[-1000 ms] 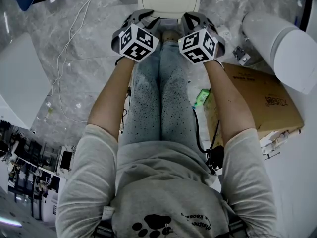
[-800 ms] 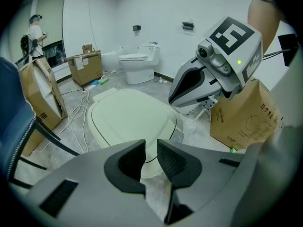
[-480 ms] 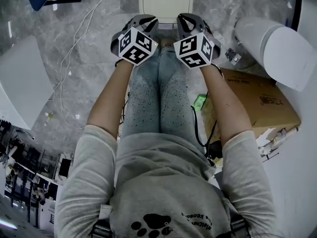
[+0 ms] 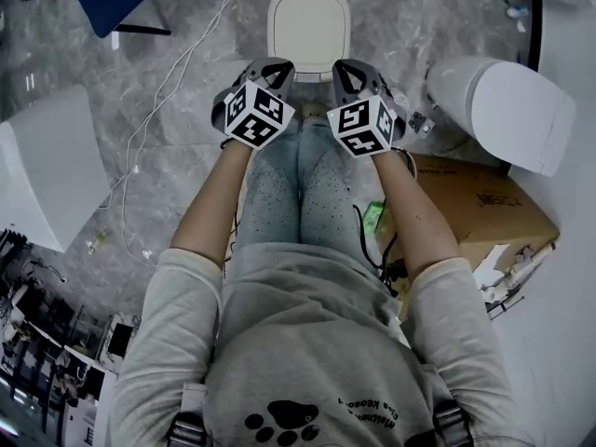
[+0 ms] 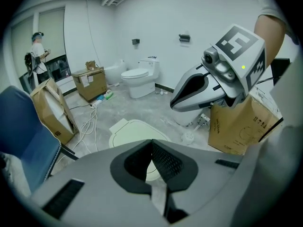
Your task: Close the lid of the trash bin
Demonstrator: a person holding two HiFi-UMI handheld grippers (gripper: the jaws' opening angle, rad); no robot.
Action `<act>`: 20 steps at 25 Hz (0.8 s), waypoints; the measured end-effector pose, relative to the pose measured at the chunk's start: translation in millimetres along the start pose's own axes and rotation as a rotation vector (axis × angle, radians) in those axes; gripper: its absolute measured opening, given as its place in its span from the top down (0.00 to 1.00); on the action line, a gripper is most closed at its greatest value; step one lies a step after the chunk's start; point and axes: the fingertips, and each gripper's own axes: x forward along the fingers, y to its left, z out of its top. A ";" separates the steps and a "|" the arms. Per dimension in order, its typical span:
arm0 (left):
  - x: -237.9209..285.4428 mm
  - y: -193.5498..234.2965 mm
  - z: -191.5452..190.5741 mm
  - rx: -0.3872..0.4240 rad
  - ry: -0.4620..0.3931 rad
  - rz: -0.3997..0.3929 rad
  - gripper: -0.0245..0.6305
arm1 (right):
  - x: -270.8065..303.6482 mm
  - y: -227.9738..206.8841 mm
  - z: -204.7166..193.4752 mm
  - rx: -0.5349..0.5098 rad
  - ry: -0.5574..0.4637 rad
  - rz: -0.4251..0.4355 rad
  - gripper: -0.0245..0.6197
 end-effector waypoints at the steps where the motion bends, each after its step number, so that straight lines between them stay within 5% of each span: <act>1: -8.2 1.0 4.8 0.001 -0.004 0.004 0.93 | -6.8 -0.6 7.2 0.003 -0.008 0.000 0.91; 20: -183.6 -21.2 153.0 -0.063 -0.261 0.119 0.93 | -191.6 -19.4 136.8 0.100 -0.209 -0.075 0.91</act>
